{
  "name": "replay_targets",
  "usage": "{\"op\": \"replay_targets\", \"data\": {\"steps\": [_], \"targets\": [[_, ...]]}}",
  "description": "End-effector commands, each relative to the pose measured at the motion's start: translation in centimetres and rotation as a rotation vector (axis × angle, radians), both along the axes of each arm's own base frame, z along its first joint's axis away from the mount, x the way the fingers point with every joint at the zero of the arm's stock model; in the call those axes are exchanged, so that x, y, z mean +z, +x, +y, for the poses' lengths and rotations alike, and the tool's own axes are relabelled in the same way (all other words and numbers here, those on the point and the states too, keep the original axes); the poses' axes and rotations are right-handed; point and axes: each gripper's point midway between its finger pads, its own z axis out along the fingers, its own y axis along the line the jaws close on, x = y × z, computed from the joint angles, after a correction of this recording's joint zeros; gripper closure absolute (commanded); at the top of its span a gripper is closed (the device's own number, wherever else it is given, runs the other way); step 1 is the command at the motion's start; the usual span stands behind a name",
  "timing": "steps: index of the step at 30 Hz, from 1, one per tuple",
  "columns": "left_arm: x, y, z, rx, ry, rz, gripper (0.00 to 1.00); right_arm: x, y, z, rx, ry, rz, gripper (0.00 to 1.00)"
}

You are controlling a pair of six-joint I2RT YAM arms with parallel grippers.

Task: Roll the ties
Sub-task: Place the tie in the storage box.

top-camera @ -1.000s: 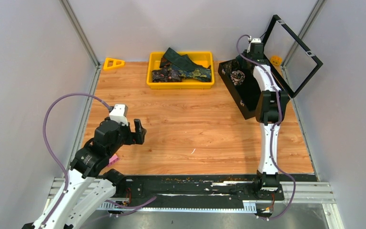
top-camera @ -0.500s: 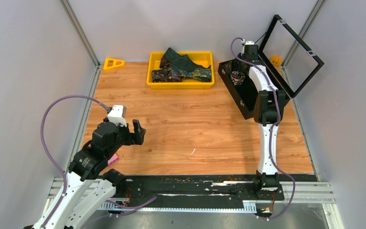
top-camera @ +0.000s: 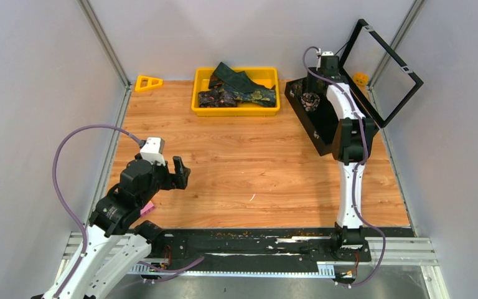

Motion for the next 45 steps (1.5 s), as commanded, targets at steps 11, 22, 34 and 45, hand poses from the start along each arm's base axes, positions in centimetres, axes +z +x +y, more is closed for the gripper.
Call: {"op": "replay_targets", "data": {"steps": [11, 22, 34, 45], "targets": [[0.8, 0.4, -0.1, -0.009, -0.005, -0.041, 0.0, 10.2, 1.7, 0.3, -0.045, 0.084, -0.245, 0.29], [0.4, 0.6, -0.1, -0.006, 0.007, -0.022, 0.0, 9.3, 5.4, -1.0, -0.091, 0.107, -0.346, 0.08], [0.5, 0.5, -0.1, -0.004, 0.005, -0.026, 0.0, 3.8, 5.6, -2.4, -0.087, 0.204, -0.256, 0.05], [0.6, 0.4, -0.1, -0.005, 0.0, -0.034, 0.0, 3.4, 4.9, -0.4, -0.028, 0.319, -0.223, 0.41]]}}
